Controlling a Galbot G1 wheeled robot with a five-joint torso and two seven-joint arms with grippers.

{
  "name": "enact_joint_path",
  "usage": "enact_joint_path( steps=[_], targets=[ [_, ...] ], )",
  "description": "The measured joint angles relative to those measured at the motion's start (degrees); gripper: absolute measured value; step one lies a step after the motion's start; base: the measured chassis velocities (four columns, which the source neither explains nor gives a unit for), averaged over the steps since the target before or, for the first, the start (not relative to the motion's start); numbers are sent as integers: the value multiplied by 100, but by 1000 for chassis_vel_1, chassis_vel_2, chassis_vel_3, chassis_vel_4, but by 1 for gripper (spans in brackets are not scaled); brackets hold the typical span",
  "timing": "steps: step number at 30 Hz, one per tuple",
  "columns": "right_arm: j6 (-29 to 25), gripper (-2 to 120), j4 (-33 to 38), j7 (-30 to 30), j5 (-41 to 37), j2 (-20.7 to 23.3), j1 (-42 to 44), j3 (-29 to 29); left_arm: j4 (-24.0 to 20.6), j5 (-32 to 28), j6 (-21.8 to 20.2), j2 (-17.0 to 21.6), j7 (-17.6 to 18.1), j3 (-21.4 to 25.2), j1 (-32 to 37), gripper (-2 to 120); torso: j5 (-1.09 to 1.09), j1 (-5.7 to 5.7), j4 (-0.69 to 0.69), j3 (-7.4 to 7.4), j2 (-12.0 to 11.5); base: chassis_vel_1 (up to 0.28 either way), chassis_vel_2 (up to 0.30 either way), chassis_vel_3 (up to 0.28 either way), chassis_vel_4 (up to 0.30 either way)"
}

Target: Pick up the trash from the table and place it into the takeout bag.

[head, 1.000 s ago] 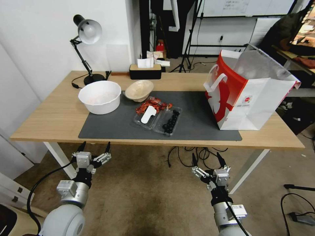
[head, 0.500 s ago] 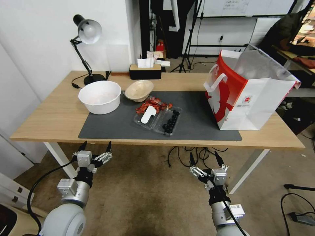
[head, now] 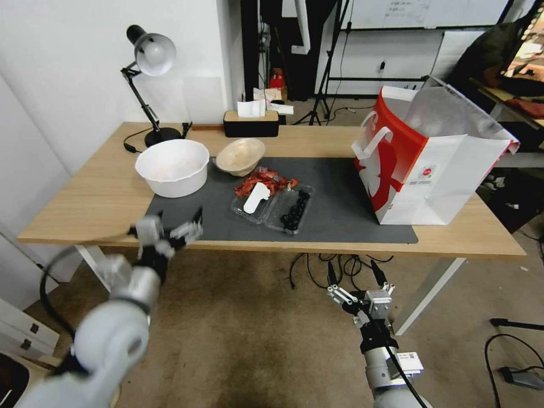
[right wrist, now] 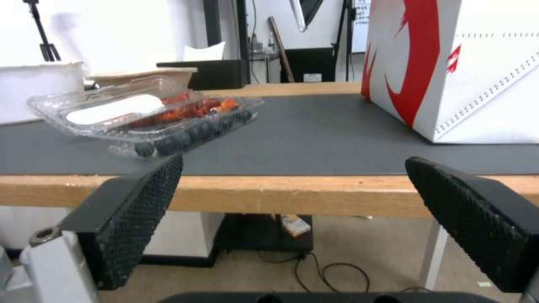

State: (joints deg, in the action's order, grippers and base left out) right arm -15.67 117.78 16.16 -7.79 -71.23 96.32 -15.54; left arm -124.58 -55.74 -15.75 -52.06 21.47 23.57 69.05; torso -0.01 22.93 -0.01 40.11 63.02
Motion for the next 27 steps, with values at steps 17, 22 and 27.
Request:
enact_joint_path(
  steps=[17,22,27],
  targets=[
    [151,100,0,27,65,-19,-23,6,1396,-4441,-727,117,1979,-1455,-3673,100,2,0,-1,0,-1,0,0,0,0],
    [174,100,-1,39,64,16,-27,-26,1697,-5320,-772,-352,2491,-1637,-4149,100,1,0,3,0,-1,0,0,0,0],
    [209,100,-8,48,55,28,-58,-27,2147,-5488,-772,-727,2777,-1844,-4486,100,2,-1,1,0,-1,0,0,0,0]
  ],
)
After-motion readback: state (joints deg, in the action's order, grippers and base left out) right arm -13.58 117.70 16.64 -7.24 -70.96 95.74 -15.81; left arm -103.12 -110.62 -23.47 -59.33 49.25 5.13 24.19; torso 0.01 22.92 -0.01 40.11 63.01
